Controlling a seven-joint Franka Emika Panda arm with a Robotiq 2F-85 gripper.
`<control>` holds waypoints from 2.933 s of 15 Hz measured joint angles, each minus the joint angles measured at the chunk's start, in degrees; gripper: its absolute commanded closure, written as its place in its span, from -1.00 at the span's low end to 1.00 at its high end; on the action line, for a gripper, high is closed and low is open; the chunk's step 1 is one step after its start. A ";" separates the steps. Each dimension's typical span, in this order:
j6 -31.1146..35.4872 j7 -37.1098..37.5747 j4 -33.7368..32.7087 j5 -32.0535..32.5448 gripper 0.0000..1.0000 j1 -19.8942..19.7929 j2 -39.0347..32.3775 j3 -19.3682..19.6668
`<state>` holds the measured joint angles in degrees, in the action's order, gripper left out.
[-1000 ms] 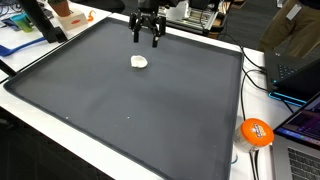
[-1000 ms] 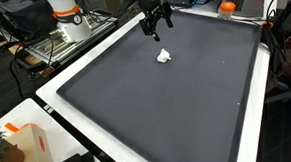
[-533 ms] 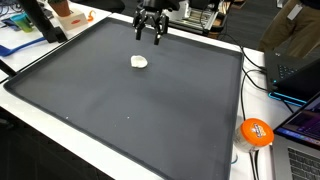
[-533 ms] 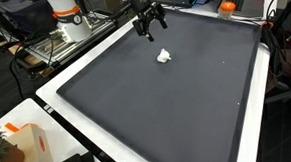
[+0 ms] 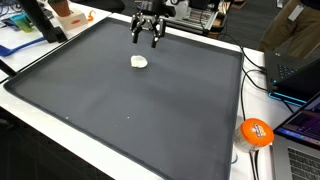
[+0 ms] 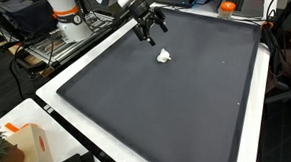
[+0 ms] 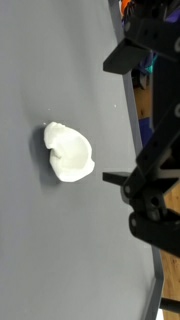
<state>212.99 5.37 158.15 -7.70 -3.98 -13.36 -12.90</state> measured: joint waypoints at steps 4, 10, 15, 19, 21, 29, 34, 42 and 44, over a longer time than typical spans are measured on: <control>1.97 0.57 -0.31 1.67 -1.00 0.40 -2.89 2.44; 9.54 1.05 -1.39 3.74 -1.00 2.71 -3.89 4.25; 13.68 1.01 -2.33 4.12 -1.00 3.77 -6.99 5.55; 15.04 0.96 -3.69 4.35 -1.00 4.17 -9.97 6.17; 15.65 0.86 -4.58 4.40 -1.00 4.39 -11.31 6.37; 22.33 0.83 -8.36 4.41 -1.00 4.78 -17.11 7.09; 24.93 0.83 -10.01 4.41 -1.00 4.82 -19.31 7.21; 28.10 0.83 -10.56 4.41 -1.00 5.08 -19.83 7.21; 28.21 0.83 -10.59 4.41 -1.00 5.18 -19.83 7.21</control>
<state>241.20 6.20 147.56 -3.29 1.20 -33.20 -5.69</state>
